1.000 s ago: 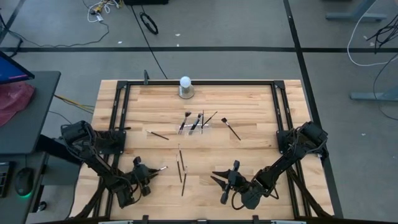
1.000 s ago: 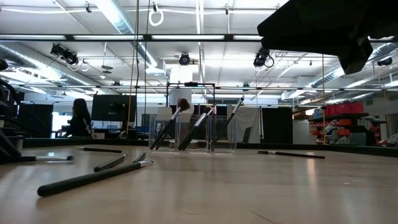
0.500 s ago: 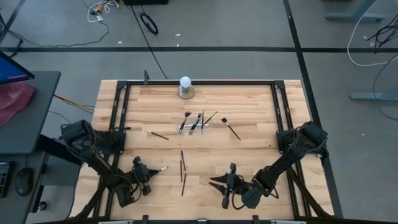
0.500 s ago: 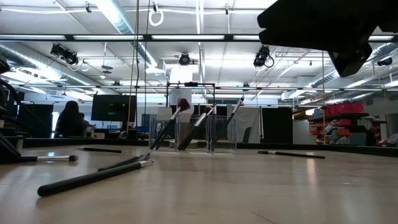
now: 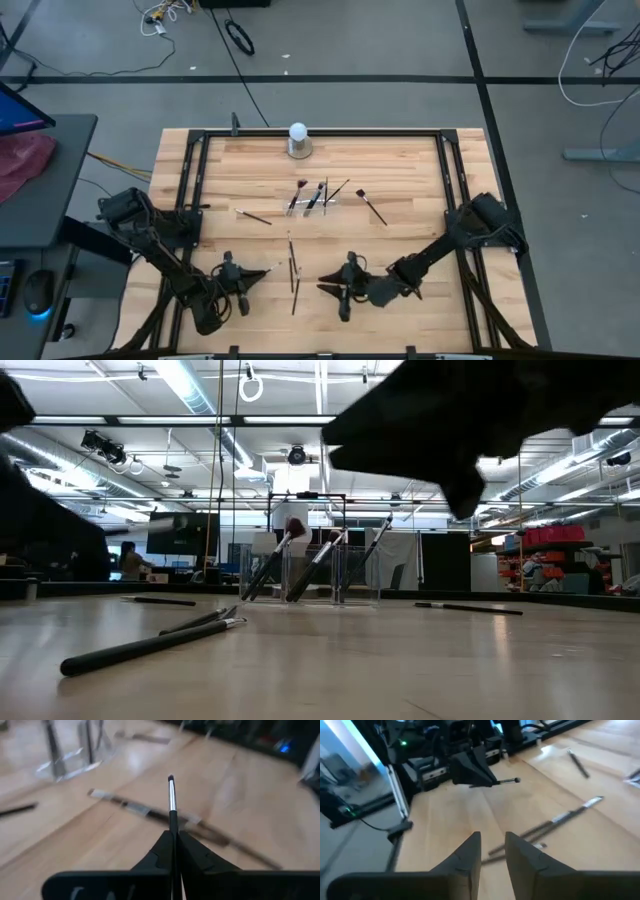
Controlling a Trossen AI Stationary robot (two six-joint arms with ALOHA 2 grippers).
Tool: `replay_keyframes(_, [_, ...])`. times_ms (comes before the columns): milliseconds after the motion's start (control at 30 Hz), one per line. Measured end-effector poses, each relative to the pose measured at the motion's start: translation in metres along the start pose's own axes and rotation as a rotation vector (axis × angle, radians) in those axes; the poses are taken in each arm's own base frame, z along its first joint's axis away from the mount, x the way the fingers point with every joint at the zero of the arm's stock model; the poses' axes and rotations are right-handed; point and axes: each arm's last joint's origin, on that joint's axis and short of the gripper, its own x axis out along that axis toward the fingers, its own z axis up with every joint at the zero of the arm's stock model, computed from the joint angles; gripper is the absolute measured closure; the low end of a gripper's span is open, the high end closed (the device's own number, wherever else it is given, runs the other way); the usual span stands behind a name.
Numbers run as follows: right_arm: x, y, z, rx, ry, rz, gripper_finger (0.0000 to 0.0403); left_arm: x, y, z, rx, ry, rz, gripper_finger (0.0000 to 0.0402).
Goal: Put items in baskets/containers
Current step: Put the eyeshadow brush into the transparent organizer
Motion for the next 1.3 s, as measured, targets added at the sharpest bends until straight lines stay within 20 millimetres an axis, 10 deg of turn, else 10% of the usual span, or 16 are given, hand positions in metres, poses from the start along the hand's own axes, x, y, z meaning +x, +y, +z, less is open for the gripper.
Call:
replay_keyframes(200, [0.040,-0.012,-0.012,0.080,-0.076,0.062,0.0264,0.012,-0.029,0.021,0.055,-0.069,-0.092,0.0388])
replay_keyframes(533, [0.069,0.023,0.017,-0.152,-0.231,0.090,0.0212,0.024,-0.049,0.056,0.208,-0.184,-0.245,0.0386])
replay_keyframes(1033, [0.064,0.036,0.021,-0.199,-0.269,0.079,0.0388,0.027,-0.049,0.059,0.227,-0.187,-0.257,0.0374])
replay_keyframes(1300, [0.038,0.035,0.063,-0.186,-0.100,-0.095,0.0395,0.043,-0.041,0.054,0.244,-0.113,-0.224,0.0268])
